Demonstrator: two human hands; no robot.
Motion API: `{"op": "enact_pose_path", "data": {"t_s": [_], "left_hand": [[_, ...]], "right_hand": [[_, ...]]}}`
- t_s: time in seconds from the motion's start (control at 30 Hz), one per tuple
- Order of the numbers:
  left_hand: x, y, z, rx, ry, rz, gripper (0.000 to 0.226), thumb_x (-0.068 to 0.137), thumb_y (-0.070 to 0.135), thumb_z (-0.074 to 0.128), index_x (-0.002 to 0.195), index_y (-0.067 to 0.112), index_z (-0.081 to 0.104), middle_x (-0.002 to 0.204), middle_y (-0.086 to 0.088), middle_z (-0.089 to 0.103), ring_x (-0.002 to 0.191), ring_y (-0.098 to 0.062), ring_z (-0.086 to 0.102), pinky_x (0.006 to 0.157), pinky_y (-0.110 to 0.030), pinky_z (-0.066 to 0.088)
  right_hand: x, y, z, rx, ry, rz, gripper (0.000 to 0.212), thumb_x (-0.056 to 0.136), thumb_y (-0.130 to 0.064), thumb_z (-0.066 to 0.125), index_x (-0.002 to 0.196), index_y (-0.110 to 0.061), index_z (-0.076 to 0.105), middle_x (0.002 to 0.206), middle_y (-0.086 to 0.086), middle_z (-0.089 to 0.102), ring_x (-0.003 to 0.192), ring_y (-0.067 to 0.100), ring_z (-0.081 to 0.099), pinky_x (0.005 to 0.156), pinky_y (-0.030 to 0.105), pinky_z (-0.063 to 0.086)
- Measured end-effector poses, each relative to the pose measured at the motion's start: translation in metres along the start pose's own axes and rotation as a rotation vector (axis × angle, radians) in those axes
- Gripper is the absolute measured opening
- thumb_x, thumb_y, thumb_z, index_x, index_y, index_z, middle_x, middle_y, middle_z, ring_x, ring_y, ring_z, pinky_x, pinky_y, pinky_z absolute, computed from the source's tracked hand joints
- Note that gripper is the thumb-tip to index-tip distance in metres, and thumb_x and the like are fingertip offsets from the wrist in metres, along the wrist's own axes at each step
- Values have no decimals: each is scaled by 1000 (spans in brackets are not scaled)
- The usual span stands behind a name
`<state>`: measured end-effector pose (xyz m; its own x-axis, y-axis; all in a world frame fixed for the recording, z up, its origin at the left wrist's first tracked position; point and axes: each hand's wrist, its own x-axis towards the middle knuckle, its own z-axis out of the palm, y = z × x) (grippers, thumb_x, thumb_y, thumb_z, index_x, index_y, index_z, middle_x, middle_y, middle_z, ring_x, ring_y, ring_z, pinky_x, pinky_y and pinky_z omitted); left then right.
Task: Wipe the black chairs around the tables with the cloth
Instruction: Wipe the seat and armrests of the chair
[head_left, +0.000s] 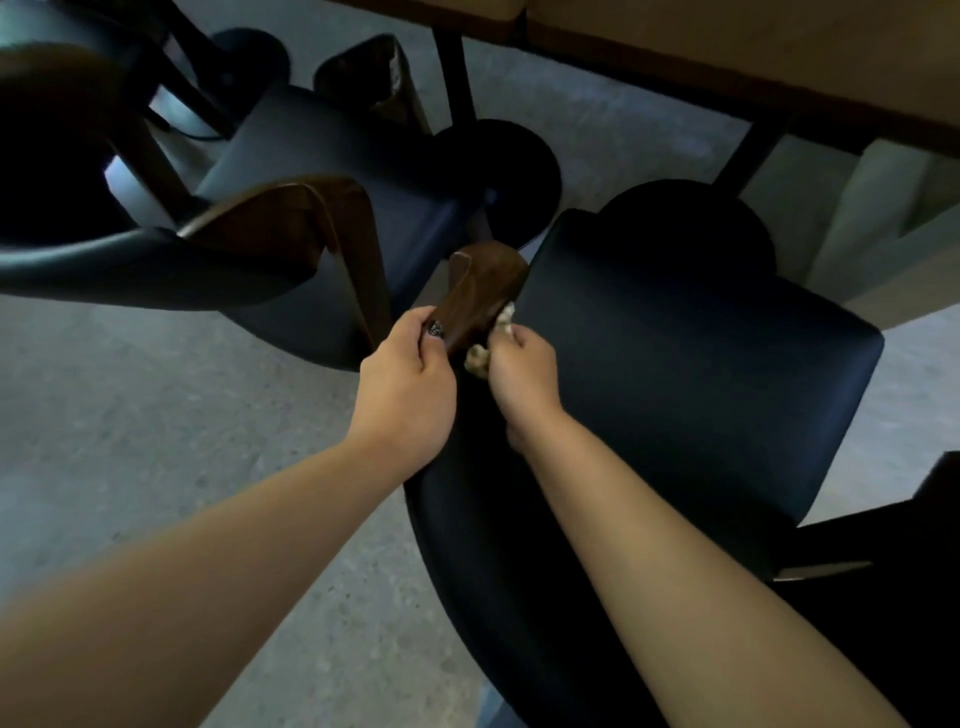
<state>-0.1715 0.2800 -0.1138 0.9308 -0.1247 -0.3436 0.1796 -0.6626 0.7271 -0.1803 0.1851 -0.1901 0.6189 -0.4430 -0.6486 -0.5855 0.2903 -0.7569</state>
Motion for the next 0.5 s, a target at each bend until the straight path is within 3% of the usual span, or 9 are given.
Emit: {"op": "enact_pose_path", "data": {"t_s": [0.1, 0.23, 0.33, 0.43, 0.5], "left_hand": [[0, 1, -1, -6, -17, -8, 24, 102, 24, 38, 105, 44, 52, 82, 8, 62, 58, 8, 57, 43, -7, 38], [1, 0, -1, -16, -31, -11, 23, 102, 25, 39, 112, 41, 53, 82, 6, 62, 53, 6, 57, 40, -8, 37], [2, -1, 0, -6, -29, -6, 22, 102, 26, 40, 114, 40, 52, 85, 7, 63, 54, 6, 58, 41, -9, 38], [2, -1, -1, 11, -30, 0, 22, 102, 26, 40, 111, 41, 52, 87, 8, 62, 57, 7, 58, 41, -8, 38], [2, -2, -1, 12, -28, -1, 22, 102, 26, 40, 109, 43, 51, 87, 8, 62, 59, 8, 58, 42, -8, 38]], "right_hand": [[7, 2, -18, -31, -84, -20, 28, 96, -21, 43, 112, -22, 66, 93, -1, 68, 83, 16, 65, 66, 28, 49], [30, 12, -59, -227, -147, -115, 35, 96, -18, 47, 128, -22, 58, 111, -6, 63, 100, 11, 59, 85, 27, 47], [26, 23, -61, 22, -229, -6, 45, 94, -17, 51, 138, -24, 48, 118, -2, 63, 101, 11, 61, 88, 28, 49], [10, 27, -40, 451, -255, 325, 29, 94, -36, 50, 113, -20, 65, 97, 3, 73, 88, 18, 68, 77, 34, 54], [5, 32, -29, 378, -214, 321, 32, 94, -39, 48, 110, -18, 66, 99, 7, 72, 91, 23, 67, 81, 38, 55]]}}
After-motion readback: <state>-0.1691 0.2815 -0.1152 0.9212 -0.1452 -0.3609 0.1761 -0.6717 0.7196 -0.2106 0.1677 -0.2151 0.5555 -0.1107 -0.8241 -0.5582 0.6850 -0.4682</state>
